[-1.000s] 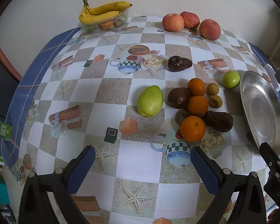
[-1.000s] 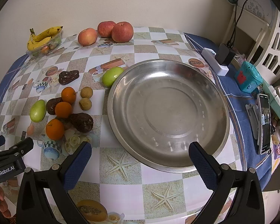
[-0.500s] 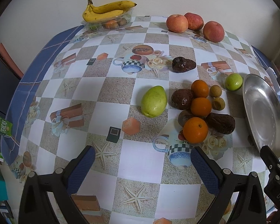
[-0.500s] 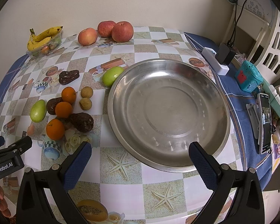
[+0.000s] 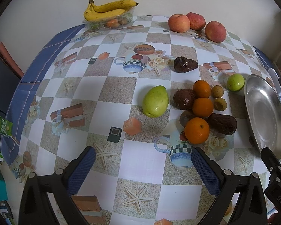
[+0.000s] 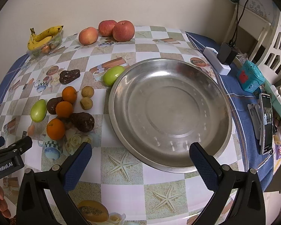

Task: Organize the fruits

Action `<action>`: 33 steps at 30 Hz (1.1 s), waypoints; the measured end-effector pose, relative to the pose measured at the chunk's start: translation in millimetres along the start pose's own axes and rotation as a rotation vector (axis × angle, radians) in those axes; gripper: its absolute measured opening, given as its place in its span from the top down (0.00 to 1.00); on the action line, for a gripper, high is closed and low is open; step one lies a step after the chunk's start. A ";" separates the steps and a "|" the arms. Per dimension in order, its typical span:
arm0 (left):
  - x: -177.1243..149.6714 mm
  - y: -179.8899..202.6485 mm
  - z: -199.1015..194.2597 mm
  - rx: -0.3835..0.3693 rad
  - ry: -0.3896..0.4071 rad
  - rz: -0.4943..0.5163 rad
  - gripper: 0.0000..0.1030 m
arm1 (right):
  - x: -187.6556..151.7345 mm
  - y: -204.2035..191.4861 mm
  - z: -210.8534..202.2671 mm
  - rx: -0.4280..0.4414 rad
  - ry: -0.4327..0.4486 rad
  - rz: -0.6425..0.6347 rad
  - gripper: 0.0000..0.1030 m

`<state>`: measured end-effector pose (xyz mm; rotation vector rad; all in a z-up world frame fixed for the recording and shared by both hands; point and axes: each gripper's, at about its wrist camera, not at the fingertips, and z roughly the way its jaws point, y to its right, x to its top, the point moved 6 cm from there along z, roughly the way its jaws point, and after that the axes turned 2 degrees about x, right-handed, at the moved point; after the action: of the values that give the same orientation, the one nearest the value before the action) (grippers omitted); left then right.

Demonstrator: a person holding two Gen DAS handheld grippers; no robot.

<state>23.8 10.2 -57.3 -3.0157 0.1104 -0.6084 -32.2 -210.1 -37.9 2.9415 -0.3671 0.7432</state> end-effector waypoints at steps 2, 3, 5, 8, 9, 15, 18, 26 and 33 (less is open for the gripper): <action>-0.3 -0.2 0.2 -0.001 0.000 -0.001 0.00 | 1.2 0.4 0.2 0.000 -0.001 0.001 0.00; -0.7 -0.5 0.6 -0.001 -0.001 -0.002 0.00 | 1.4 0.8 -0.1 0.001 -0.002 0.000 0.00; -1.0 -1.2 1.5 -0.001 -0.004 -0.004 0.00 | -0.3 -0.5 -0.4 0.002 -0.003 -0.001 0.00; -1.1 -1.3 2.0 -0.002 -0.006 -0.006 0.00 | 0.6 0.2 1.4 0.006 -0.009 -0.002 0.00; -1.2 -1.3 2.0 -0.002 -0.006 -0.005 0.00 | 0.5 -0.1 1.5 0.007 -0.010 -0.002 0.00; -1.0 -1.2 2.0 -0.002 -0.006 -0.006 0.00 | 0.2 -0.4 1.5 0.009 -0.013 -0.003 0.00; -1.1 -1.4 1.9 -0.002 -0.006 -0.006 0.00 | -0.5 -1.2 1.6 0.011 -0.016 -0.005 0.00; -0.8 -1.2 1.9 -0.003 -0.007 -0.005 0.00 | 0.2 -1.2 2.2 0.013 -0.018 -0.006 0.00; -0.7 -1.2 1.9 -0.003 -0.007 -0.005 0.00 | -0.6 -2.6 2.7 0.013 -0.021 -0.008 0.00</action>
<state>23.9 11.5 -59.2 -3.0217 0.1028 -0.5978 -30.8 -207.8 -40.6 2.9633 -0.3526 0.7175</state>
